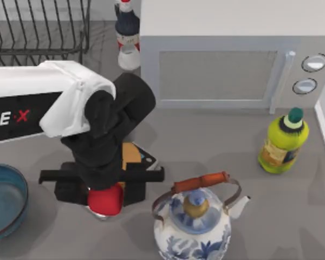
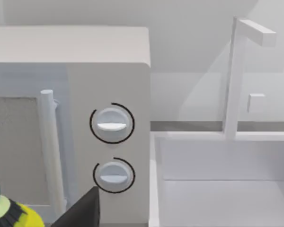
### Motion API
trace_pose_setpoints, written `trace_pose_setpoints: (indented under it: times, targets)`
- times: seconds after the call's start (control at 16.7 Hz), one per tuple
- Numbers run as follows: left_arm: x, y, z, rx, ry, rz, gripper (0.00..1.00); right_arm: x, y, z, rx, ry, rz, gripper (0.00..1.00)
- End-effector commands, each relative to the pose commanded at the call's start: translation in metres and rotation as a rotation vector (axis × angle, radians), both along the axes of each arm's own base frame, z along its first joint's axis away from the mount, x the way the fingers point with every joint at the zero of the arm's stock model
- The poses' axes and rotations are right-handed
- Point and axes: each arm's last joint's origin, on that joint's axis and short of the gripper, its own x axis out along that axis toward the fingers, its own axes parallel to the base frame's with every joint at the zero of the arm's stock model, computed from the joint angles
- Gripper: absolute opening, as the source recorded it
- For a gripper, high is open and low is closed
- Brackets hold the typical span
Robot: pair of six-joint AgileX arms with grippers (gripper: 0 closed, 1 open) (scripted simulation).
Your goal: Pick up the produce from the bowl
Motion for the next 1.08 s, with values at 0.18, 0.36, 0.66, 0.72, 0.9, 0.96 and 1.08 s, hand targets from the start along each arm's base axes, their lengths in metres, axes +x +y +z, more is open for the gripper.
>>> trace_pose_setpoints:
  times: [0.18,0.36,0.66,0.72,0.9,0.96,1.08]
  targets:
    - [0.0011,-0.0004,-0.0032,0.000,0.001,0.000,0.00,0.0000,0.0000,0.0000,0.000,0.000,0.000,1.00]
    - [0.0011,-0.0004,-0.0032,0.000,0.001,0.000,0.08,0.0000,0.0000,0.0000,0.000,0.000,0.000,1.00]
    - [0.0011,-0.0004,-0.0032,0.000,0.001,0.000,0.45,0.0000,0.0000,0.0000,0.000,0.000,0.000,1.00]
    - [0.0011,-0.0004,-0.0032,0.000,0.001,0.000,0.53,0.0000,0.0000,0.0000,0.000,0.000,0.000,1.00]
    - [0.0011,-0.0004,-0.0032,0.000,0.001,0.000,0.75,0.0000,0.0000,0.0000,0.000,0.000,0.000,1.00]
    - [0.0011,-0.0004,-0.0032,0.000,0.001,0.000,0.83,0.0000,0.0000,0.0000,0.000,0.000,0.000,1.00]
    - [0.0011,-0.0004,-0.0032,0.000,0.001,0.000,0.98,0.0000,0.0000,0.0000,0.000,0.000,0.000,1.00]
